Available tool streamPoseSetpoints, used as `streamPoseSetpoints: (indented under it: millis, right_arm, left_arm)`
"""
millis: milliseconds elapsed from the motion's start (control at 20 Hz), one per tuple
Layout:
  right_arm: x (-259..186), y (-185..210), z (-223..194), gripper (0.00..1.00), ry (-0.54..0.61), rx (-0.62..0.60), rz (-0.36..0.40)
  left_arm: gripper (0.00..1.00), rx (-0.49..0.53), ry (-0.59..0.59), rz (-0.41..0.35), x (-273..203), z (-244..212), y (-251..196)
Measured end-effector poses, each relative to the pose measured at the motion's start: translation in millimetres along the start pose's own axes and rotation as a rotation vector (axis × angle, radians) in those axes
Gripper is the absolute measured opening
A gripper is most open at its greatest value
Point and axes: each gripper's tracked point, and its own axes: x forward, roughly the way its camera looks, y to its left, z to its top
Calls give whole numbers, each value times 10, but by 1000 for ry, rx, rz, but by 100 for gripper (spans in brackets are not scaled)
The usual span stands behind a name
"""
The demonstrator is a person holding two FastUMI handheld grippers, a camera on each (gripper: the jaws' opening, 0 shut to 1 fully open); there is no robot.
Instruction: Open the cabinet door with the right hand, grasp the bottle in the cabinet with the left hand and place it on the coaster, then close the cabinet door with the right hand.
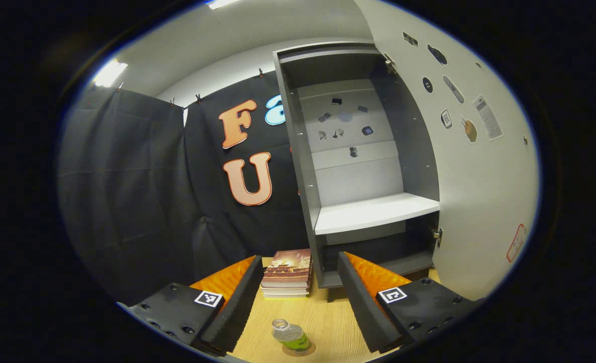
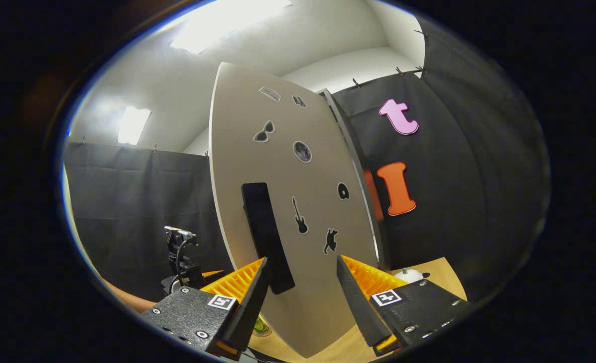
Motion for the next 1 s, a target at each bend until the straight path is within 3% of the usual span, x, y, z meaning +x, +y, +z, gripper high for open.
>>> streamPoseSetpoints:
  millis: [250, 350, 600, 650, 750, 1000]
  right_arm:
    - [210, 287, -117, 83, 25, -21, 28]
    - [335, 344, -185, 83, 36, 5, 45]
    - [520, 387, -282, 83, 55, 16, 71]
    - [554, 408, -273, 83, 53, 25, 77]
    - [617, 434, -246, 84, 38, 38, 81]
    - [895, 415, -409, 84, 44, -5, 77]
  left_arm:
    - [100, -21, 15, -34, 305, -39, 304]
    - [96, -30, 7, -41, 397, -15, 403]
    - [100, -61, -3, -46, 540, -25, 590]
    - [96, -63, 3, -49, 575, -49, 620]
    - [99, -80, 5, -58, 623, -47, 692]
    - [96, -78, -42, -56, 731, 102, 920]
